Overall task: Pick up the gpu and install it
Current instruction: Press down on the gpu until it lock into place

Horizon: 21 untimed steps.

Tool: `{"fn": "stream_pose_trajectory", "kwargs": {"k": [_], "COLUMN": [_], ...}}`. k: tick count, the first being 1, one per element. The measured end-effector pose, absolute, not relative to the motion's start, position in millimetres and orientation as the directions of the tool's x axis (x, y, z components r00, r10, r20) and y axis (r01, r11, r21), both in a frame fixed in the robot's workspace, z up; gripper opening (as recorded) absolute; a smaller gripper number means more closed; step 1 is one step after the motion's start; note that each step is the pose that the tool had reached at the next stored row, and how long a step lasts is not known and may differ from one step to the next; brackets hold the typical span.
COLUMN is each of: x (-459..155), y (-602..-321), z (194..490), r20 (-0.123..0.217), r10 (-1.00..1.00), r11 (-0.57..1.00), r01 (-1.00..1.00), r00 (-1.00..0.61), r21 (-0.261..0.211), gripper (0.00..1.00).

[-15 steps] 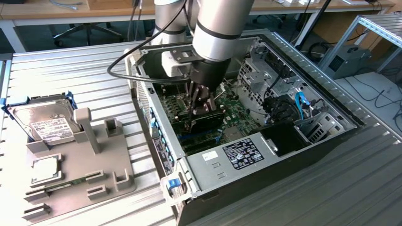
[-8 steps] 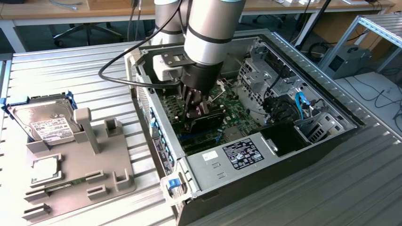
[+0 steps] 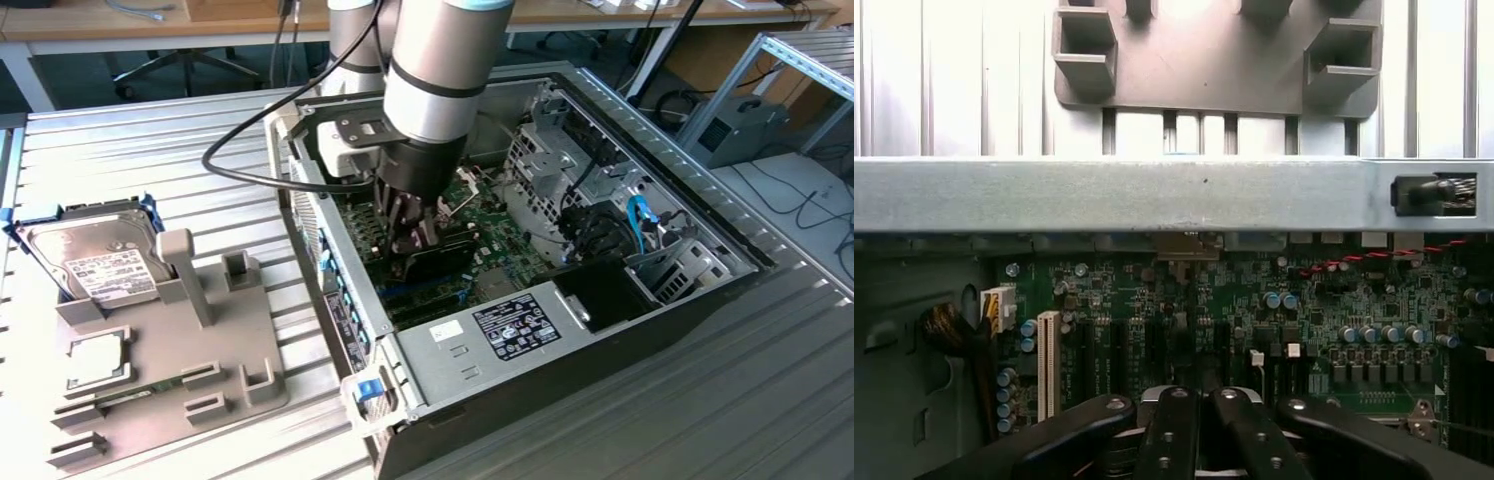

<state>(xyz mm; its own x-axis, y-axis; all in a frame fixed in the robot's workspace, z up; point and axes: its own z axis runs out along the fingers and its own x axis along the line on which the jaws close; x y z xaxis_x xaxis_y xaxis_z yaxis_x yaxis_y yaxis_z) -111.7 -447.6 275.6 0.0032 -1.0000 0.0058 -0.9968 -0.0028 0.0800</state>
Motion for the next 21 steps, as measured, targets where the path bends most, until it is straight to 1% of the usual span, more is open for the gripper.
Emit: {"fn": "stream_pose_trajectory", "kwargs": {"k": [17,21], "x": [-115,-114], "y": [-448,-448], "z": [271,284], "r20": [0.006,0.006], "r10": [-1.0,-1.0], "r11": [-0.003,-0.003], "r01": [-0.997,-0.997], "r00": [0.003,0.003], "r21": [0.08,0.08], "gripper": [0.11,0.11]}}
